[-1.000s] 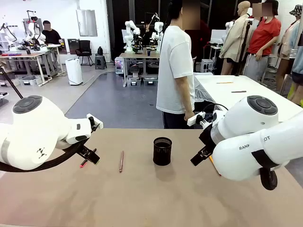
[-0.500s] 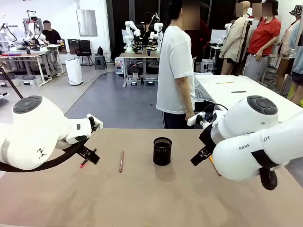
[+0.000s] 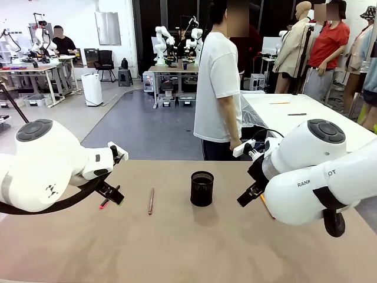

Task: Place the pens into the pen holder.
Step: Pick up a writing instrument from the table and place it into the Pen holder.

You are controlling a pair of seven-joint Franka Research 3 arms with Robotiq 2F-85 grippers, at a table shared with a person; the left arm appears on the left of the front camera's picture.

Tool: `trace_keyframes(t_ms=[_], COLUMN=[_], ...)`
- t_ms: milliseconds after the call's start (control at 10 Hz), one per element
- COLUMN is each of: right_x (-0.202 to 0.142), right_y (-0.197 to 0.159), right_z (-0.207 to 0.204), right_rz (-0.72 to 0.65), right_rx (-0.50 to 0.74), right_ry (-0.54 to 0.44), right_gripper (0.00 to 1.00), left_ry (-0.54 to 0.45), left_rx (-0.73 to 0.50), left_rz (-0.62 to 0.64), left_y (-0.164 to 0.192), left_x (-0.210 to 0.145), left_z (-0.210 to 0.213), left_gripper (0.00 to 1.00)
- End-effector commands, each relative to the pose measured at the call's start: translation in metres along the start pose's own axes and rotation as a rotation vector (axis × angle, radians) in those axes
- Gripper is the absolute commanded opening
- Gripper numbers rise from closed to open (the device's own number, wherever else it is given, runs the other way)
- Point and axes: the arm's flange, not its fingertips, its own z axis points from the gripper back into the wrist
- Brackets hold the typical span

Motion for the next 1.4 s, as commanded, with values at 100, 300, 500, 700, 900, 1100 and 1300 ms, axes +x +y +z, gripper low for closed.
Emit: trace_keyframes(t_ms=[100,300,500,700,900,1100,1300], right_x=[0.0,0.0,0.002,0.011,0.018,0.025,0.021], right_y=[0.0,0.0,0.0,-0.004,-0.02,-0.054,-0.099], right_z=[0.0,0.0,0.005,0.012,0.016,0.021,0.013], right_rz=[-0.001,-0.001,0.005,-0.011,-0.022,-0.027,-0.014], right_rx=[0.0,0.0,0.087,0.209,0.264,0.31,0.315], right_ry=[0.0,0.0,-0.033,-0.057,-0.086,-0.144,-0.255], right_gripper=[1.0,1.0,1.0,1.0,1.0,1.0,1.0], left_ry=[0.0,0.0,0.031,0.101,0.092,-0.053,-0.188], left_rx=[0.0,0.0,-0.078,-0.215,-0.345,-0.456,-0.488], left_rz=[0.0,0.0,-0.014,-0.034,-0.074,-0.163,-0.278], left_y=[0.0,0.0,-0.001,0.004,0.013,0.03,0.052], left_x=[0.0,0.0,0.008,0.016,0.021,0.027,0.027], left_z=[0.0,0.0,0.005,0.018,0.038,0.066,0.096], left_gripper=[1.0,1.0,1.0,1.0,1.0,1.0,1.0])
